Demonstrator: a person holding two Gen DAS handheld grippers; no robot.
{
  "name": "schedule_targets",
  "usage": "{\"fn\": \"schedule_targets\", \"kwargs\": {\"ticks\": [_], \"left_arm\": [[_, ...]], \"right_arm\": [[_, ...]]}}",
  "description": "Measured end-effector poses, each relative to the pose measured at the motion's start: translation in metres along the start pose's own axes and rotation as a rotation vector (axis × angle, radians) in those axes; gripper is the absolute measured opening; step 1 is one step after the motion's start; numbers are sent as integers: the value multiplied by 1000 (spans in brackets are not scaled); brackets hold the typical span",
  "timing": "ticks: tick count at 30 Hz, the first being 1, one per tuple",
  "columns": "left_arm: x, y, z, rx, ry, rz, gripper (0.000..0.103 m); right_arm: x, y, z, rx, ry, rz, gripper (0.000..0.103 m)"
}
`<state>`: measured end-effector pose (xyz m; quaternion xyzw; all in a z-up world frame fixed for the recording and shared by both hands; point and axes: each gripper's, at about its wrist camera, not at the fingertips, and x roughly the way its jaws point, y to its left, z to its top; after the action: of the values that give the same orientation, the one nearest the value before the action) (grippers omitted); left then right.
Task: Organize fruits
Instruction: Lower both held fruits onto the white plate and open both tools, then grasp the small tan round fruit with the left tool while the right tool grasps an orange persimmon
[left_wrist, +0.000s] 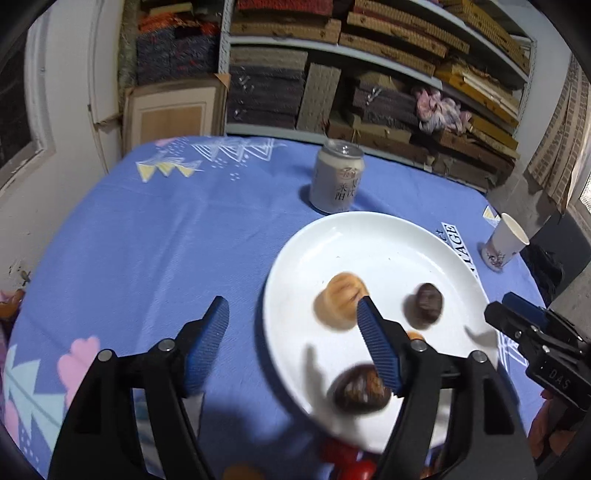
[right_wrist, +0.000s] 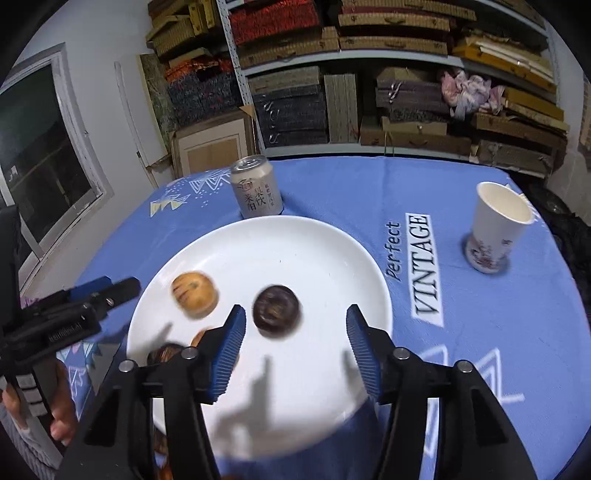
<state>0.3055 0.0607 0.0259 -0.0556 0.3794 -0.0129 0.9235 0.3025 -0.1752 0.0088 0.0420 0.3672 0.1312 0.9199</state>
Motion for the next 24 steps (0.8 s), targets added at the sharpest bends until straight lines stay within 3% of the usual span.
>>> {"fn": "schedule_targets", "kwargs": {"ticks": [2,5,10,13,15,19,24], "left_arm": [[-21,6,-16,-15,-23,-3,70],[-51,21,-51,-40,-81,43,78],[-67,32,-93,-36,-14,6,78],[-69,38,-96,-46,-9,6,78],[-59,48,-97,-86,41,0,78],[-35,58,-99,-124,146,-34,62],[-26,57,-100,-133,187,-56,62]], "right_arm": [[-24,0,-18,-2,-37,-8,69],[-54,-5,-47,35,-95,36,74],[-69,0,-72,-19,-63,105,74],[-76,0,-69,-25,-76,124,74],[-79,-4,-69,4,-71,126,77],[-71,-24,-67,104,-31,145,81],[-68,-34,-68,157,-20,143,81]]}}
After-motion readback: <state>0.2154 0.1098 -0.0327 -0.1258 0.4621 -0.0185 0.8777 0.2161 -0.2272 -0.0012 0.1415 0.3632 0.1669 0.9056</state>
